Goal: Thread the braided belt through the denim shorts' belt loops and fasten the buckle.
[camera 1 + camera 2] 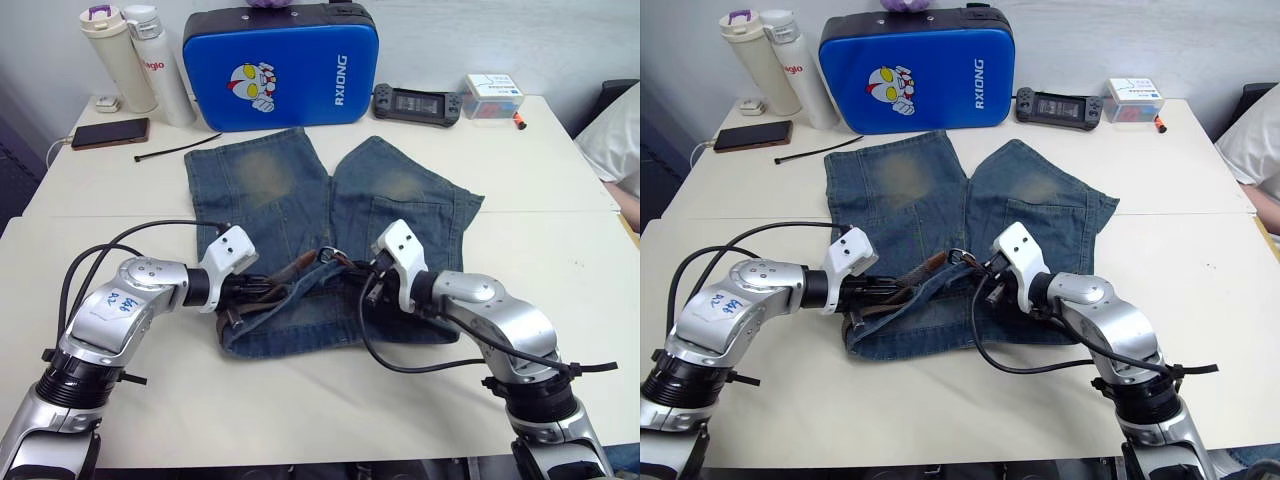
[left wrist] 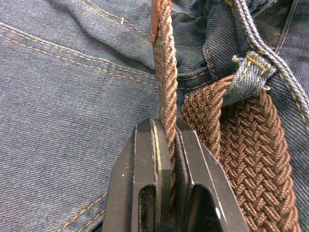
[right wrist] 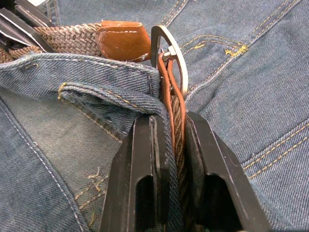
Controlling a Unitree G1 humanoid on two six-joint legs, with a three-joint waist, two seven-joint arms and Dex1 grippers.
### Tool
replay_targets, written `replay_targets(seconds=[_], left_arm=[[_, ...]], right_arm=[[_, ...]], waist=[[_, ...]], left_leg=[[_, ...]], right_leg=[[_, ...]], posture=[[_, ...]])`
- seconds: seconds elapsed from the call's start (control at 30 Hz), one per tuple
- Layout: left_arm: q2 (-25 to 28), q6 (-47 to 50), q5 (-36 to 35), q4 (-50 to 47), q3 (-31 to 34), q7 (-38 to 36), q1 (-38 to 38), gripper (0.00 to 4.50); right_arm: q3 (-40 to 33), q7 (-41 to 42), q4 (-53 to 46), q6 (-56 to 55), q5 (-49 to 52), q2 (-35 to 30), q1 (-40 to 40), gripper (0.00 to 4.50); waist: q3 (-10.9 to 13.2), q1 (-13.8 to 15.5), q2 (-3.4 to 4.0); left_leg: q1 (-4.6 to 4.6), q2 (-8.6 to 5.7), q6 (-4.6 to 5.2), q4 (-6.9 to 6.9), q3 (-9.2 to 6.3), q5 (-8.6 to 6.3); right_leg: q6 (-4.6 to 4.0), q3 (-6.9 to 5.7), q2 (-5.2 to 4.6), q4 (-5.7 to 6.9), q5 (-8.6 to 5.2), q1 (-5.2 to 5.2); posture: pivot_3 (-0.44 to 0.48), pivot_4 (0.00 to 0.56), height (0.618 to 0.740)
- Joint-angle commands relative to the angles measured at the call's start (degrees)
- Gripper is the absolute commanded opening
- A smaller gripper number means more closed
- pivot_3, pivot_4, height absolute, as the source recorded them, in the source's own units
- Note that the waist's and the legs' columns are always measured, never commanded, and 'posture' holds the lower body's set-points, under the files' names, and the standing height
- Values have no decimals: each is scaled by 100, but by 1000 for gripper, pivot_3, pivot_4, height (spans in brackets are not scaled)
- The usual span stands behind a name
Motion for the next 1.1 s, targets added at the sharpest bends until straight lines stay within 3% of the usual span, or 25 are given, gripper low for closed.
replay_targets(seconds=[0.03,0.27,0.47,1.1], left_arm=[[-33,-9,16,-180,11,-19,-30,0],[-116,38,-10,-197,46,12,-56,0],[-134,44,2,-175,59,21,-68,0],[-516,681,17,-3,-92,395,-596,0]], right_arm=[[-192,-121,-261,15,63,-11,-133,163],[-353,-521,-222,416,83,104,-196,163],[-758,-1066,-235,818,233,574,-280,163],[3,-794,-737,682,228,147,-343,163]], waist=[[0,1,0],[0,5,0],[0,1,0],[0,-7,0]], left_leg=[[0,0,0,0,0,0],[0,-1,0,0,0,0],[0,-1,0,-1,0,0],[-1,-6,3,-11,4,2]], right_leg=[[0,0,0,0,0,0],[0,0,0,1,0,0],[0,0,0,2,0,-1],[0,1,1,7,0,-12]], posture=[[0,150,725],[0,150,725],[0,150,725],[0,150,725]])
